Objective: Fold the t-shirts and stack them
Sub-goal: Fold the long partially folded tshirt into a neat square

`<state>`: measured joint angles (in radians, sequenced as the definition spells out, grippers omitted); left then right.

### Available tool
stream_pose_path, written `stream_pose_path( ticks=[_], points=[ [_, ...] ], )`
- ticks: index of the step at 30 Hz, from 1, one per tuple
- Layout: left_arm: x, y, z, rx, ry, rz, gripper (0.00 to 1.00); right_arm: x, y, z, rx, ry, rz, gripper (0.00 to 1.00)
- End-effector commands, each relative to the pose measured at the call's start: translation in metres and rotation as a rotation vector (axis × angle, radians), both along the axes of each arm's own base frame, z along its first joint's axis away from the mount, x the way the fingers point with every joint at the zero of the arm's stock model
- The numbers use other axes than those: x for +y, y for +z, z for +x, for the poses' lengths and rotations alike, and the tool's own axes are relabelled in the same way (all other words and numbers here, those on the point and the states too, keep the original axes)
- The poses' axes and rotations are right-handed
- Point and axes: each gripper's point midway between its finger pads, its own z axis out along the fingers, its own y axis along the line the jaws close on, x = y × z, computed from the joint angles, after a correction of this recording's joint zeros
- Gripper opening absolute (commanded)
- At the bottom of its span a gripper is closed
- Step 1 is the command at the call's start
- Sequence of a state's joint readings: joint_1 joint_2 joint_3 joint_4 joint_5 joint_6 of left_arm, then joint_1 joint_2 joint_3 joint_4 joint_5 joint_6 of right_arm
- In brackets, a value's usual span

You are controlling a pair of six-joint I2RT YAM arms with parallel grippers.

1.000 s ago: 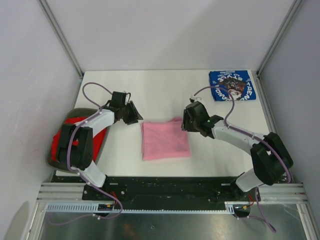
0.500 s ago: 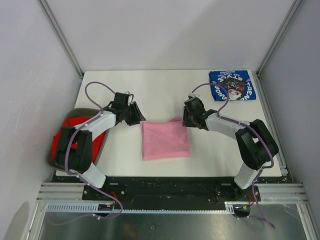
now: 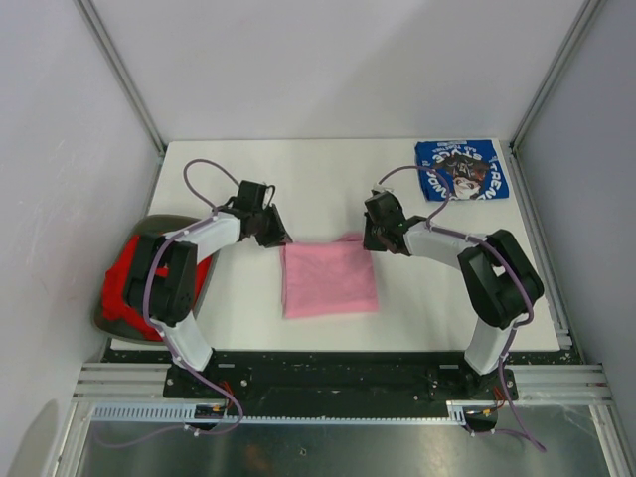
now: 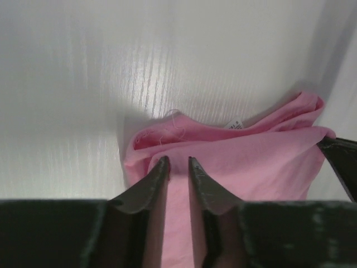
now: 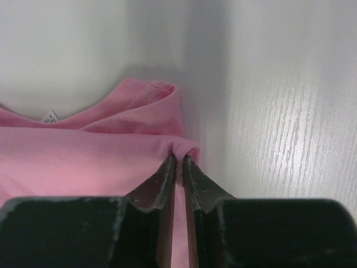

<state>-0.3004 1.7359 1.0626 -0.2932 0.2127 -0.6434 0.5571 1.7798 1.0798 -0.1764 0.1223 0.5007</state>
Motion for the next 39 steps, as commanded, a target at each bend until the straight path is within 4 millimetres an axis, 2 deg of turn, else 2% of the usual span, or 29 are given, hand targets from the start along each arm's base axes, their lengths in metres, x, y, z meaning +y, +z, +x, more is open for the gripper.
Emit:
stream_pose_path(
  ticks=[1, 3, 5, 10, 14, 16, 20, 23, 25, 27, 31, 36, 39],
  points=[
    [-0.006, 0.017, 0.009, -0.066, -0.027, 0.004, 0.17, 0.007, 0.013, 0.021, -0.053, -0.027, 0.04, 0.12],
    [-0.001, 0.023, 0.007, -0.087, -0.013, 0.018, 0.05, 0.004, 0.012, 0.02, -0.048, -0.042, 0.032, 0.07],
    [0.004, 0.031, 0.004, -0.111, -0.002, 0.029, 0.01, 0.002, 0.015, 0.019, -0.047, -0.055, 0.029, 0.03],
    [0.013, 0.046, -0.005, -0.148, 0.027, 0.037, 0.0, 0.0, 0.043, 0.019, -0.093, -0.078, 0.056, 0.0],
    [0.029, 0.05, -0.012, -0.172, 0.097, 0.084, 0.0, 0.007, 0.069, 0.017, -0.152, -0.063, 0.088, 0.01],
    [0.041, 0.044, -0.015, -0.163, 0.153, 0.117, 0.0, 0.015, 0.072, 0.018, -0.168, -0.043, 0.104, 0.02],
    [0.063, 0.016, -0.019, -0.099, 0.265, 0.183, 0.0, 0.029, 0.053, 0.024, -0.152, -0.004, 0.126, 0.04],
    [0.075, -0.012, -0.023, -0.022, 0.328, 0.221, 0.0, 0.036, 0.026, 0.029, -0.109, 0.017, 0.13, 0.13],
    [0.08, -0.025, -0.026, 0.015, 0.359, 0.235, 0.0, 0.034, 0.012, 0.032, -0.079, 0.01, 0.121, 0.27],
    [0.083, -0.036, -0.028, 0.043, 0.369, 0.252, 0.0, 0.03, 0.008, 0.032, -0.064, 0.002, 0.111, 0.39],
    [0.088, -0.043, -0.03, 0.055, 0.388, 0.277, 0.0, 0.023, 0.02, 0.031, -0.078, -0.004, 0.09, 0.51],
    [0.093, -0.048, -0.029, 0.067, 0.399, 0.288, 0.0, 0.01, 0.045, 0.02, -0.093, -0.026, 0.072, 0.52],
    [0.091, -0.05, -0.021, 0.068, 0.377, 0.291, 0.0, 0.001, 0.055, 0.009, -0.092, -0.052, 0.089, 0.52]
  ],
)
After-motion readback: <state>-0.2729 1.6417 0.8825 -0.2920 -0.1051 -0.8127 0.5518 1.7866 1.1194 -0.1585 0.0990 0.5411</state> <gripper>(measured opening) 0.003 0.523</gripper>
